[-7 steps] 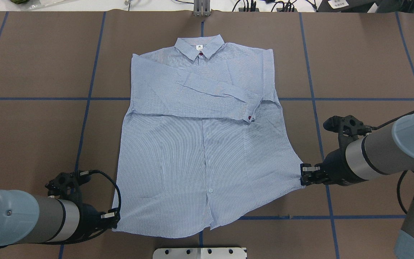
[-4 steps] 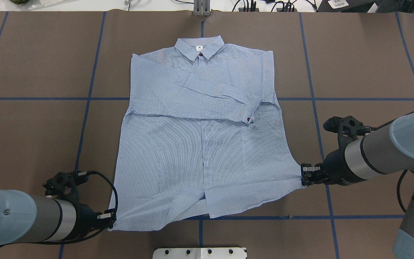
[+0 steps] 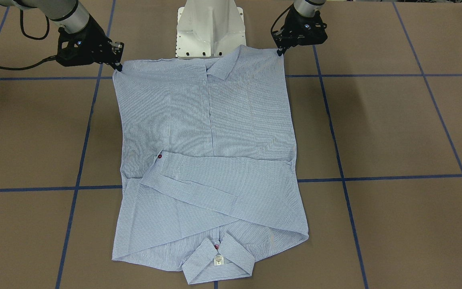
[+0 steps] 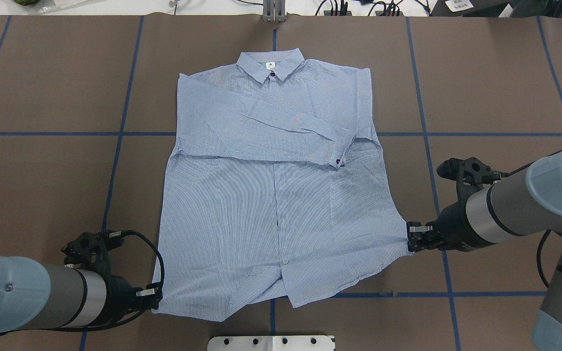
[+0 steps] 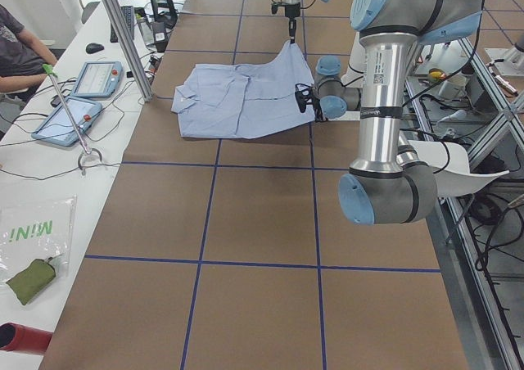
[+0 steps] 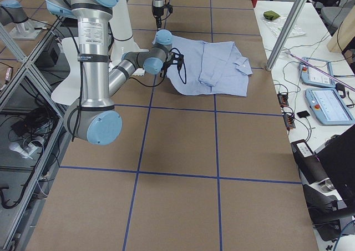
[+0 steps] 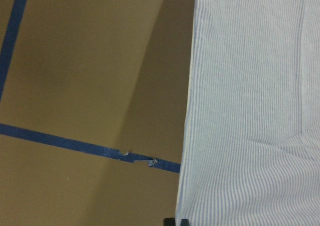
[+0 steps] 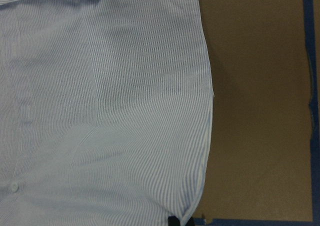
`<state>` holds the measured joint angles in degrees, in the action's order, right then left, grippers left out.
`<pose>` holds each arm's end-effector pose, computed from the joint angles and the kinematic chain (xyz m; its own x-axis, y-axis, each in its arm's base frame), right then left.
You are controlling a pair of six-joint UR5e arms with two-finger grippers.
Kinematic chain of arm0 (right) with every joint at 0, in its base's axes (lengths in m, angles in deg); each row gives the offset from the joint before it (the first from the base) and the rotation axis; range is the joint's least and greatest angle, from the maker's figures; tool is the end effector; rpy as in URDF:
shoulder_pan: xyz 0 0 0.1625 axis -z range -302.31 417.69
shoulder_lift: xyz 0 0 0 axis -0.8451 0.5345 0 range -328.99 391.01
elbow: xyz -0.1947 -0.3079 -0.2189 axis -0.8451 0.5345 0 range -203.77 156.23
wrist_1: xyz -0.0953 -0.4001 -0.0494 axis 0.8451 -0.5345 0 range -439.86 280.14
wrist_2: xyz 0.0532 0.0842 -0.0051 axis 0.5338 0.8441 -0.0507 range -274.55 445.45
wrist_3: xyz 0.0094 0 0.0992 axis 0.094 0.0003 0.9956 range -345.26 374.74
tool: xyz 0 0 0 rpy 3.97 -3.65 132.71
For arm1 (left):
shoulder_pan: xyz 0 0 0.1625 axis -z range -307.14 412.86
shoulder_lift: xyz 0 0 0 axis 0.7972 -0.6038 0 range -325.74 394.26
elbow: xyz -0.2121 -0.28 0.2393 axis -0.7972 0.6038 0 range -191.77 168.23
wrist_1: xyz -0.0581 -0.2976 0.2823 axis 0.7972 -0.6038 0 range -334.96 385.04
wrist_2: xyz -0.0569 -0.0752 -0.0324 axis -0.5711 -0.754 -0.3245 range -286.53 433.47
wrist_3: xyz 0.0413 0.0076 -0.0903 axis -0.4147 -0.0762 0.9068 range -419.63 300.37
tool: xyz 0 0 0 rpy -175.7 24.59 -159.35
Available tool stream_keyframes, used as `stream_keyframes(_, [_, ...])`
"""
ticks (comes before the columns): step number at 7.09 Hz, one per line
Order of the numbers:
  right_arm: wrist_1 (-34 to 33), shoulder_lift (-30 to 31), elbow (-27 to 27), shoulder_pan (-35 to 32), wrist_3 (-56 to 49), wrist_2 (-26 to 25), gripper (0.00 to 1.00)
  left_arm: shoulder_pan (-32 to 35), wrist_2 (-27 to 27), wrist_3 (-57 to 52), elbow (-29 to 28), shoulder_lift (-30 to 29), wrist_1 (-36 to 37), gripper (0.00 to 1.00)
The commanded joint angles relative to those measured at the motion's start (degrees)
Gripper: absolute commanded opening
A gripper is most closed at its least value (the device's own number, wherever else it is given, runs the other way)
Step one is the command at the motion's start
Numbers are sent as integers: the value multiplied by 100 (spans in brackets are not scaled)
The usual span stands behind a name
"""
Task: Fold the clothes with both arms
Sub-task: 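Lift the hem corners with both grippers and pull toward the collar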
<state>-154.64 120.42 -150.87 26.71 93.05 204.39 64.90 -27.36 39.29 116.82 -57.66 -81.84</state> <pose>-0.3372 -0.3017 0.3208 0.5307 0.1117 0.8402 -0.0122 0.9922 -0.1242 0.4149 -0.2057 0.3013 0.5131 -0.2651 -0.8164 0.1313 0.9642 -0.2306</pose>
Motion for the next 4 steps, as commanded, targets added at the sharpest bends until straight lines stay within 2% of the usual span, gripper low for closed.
stream_keyframes(1, [16, 23, -130, -83, 0, 172, 0, 8, -226, -22, 122, -1, 0, 0])
stream_keyframes(4, [51, 119, -454, -268, 0, 1102, 0, 0, -402, -22, 535, 43, 9, 0])
